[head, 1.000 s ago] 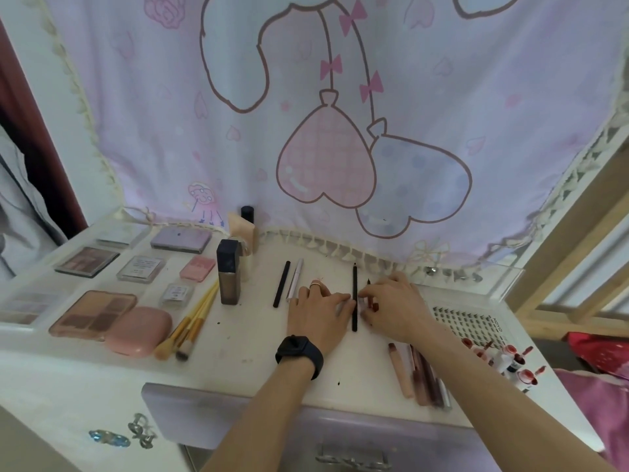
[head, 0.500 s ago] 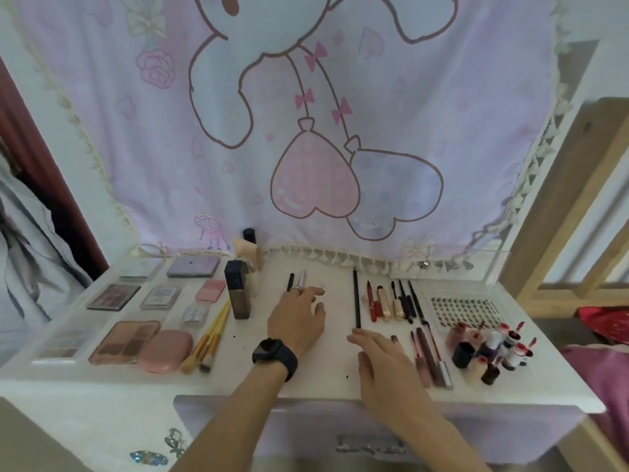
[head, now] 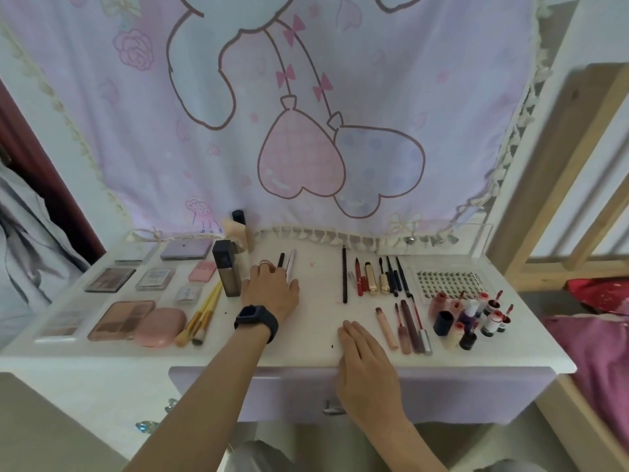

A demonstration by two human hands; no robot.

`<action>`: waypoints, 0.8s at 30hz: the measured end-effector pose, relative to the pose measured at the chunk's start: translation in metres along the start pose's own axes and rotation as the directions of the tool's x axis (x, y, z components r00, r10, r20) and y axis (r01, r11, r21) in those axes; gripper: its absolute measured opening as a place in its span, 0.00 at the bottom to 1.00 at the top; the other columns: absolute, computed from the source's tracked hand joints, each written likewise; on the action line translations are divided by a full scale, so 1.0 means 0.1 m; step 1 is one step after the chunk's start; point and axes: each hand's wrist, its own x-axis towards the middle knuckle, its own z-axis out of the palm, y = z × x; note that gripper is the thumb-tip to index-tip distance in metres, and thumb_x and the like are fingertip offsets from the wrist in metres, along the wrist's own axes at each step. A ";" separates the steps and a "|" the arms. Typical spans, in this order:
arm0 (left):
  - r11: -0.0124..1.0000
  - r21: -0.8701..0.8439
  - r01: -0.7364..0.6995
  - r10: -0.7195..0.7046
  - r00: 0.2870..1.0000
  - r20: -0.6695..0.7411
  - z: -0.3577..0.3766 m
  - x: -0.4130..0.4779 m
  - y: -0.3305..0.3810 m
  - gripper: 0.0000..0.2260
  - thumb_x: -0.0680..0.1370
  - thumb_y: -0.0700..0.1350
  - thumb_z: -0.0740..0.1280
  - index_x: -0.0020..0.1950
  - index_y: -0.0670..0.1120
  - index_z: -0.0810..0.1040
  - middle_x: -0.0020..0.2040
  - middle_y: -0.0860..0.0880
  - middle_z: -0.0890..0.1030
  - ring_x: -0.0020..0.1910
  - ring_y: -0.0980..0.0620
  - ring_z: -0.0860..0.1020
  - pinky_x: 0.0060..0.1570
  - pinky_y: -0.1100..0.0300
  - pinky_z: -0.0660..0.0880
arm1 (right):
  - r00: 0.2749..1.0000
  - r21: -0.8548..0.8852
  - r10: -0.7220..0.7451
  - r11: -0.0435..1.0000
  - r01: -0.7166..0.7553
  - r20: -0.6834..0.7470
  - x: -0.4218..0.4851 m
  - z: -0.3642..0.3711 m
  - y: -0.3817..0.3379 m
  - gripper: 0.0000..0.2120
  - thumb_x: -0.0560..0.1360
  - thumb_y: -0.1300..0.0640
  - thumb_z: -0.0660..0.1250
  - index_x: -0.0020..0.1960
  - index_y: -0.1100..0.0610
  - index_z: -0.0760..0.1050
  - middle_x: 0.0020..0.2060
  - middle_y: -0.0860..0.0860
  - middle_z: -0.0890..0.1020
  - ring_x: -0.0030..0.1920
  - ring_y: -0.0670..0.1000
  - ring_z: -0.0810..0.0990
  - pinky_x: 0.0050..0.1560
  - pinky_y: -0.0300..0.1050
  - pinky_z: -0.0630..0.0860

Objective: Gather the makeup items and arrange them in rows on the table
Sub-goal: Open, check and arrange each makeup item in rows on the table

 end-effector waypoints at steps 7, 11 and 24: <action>0.994 0.093 0.055 -0.056 0.998 0.006 -0.01 0.06 0.07 0.17 0.81 0.55 0.59 0.60 0.45 0.79 0.61 0.45 0.73 0.62 0.44 0.69 0.56 0.48 0.70 | 0.999 0.049 -0.018 0.999 0.020 -0.029 0.00 -0.01 0.01 0.19 0.77 0.61 0.60 0.63 0.64 0.81 0.61 0.57 0.83 0.64 0.55 0.81 0.67 0.48 0.74; 0.993 0.078 0.088 -0.088 0.996 -0.003 -0.07 0.04 0.06 0.15 0.83 0.51 0.58 0.61 0.44 0.78 0.61 0.44 0.72 0.62 0.43 0.70 0.55 0.48 0.71 | 0.999 0.068 -0.025 0.997 0.028 -0.045 0.00 0.00 0.04 0.17 0.76 0.62 0.69 0.64 0.63 0.81 0.62 0.56 0.83 0.65 0.54 0.81 0.69 0.47 0.70; 0.720 -0.681 0.132 -0.297 0.946 -0.131 -0.07 -0.81 -0.26 0.05 0.82 0.53 0.62 0.52 0.55 0.76 0.49 0.53 0.79 0.47 0.56 0.76 0.43 0.60 0.69 | 0.997 0.067 -0.042 0.997 0.046 -0.066 -0.03 0.04 0.04 0.16 0.78 0.62 0.67 0.64 0.66 0.79 0.63 0.59 0.82 0.66 0.57 0.80 0.67 0.52 0.76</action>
